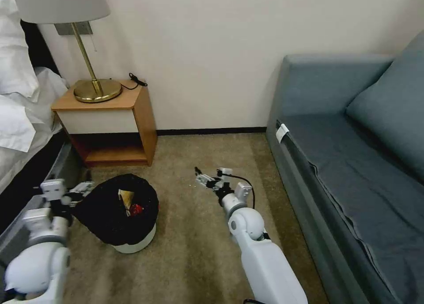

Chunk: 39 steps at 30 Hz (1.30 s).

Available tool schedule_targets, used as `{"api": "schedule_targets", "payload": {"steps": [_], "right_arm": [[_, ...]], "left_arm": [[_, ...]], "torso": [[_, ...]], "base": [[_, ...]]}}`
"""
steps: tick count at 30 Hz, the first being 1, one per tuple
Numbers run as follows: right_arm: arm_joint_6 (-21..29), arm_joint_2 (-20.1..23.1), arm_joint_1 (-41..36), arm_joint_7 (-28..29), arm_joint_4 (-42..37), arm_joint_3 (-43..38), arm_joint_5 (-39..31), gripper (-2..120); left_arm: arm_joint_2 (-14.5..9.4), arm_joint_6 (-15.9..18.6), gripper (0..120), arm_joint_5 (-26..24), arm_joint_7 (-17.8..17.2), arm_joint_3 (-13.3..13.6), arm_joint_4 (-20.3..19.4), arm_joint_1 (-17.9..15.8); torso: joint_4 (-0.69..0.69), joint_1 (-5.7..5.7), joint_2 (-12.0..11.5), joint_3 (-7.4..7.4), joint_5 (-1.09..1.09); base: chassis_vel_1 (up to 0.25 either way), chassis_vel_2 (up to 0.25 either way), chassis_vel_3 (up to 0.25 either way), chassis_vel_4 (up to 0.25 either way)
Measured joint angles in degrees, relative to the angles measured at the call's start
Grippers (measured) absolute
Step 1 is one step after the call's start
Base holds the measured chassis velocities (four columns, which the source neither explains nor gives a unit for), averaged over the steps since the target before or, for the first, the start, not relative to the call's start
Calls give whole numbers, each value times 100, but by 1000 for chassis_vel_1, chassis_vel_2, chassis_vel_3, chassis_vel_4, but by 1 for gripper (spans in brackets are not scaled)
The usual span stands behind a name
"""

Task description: Pick up the trash bin, then pick up the garbage on the floor and place it into the trash bin.

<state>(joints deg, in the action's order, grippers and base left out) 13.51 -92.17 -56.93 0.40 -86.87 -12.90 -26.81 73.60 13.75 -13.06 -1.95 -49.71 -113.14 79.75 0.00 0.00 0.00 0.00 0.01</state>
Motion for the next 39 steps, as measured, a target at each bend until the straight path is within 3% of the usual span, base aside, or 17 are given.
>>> {"api": "schedule_targets", "payload": {"steps": [2,6,13,39], "right_arm": [[0,0,1,6,7,-7,-5,100],[-29,1,82,97,303,-258,-99,100],[-176,2,323,-79,705,-521,-88,100],[-157,3,337,-140,707,-509,-58,100]], "left_arm": [[0,-1,100,6,0,14,8,-4],[23,-32,100,192,2,447,260,-165],[5,-73,100,370,48,789,623,-440],[1,-36,100,345,46,772,634,-445]], "torso": [[0,0,0,0,0],[0,0,0,0,0],[0,0,0,0,0],[0,0,0,0,-1]], "base": [[0,0,0,0],[0,0,0,0],[0,0,0,0],[0,0,0,0]]}}
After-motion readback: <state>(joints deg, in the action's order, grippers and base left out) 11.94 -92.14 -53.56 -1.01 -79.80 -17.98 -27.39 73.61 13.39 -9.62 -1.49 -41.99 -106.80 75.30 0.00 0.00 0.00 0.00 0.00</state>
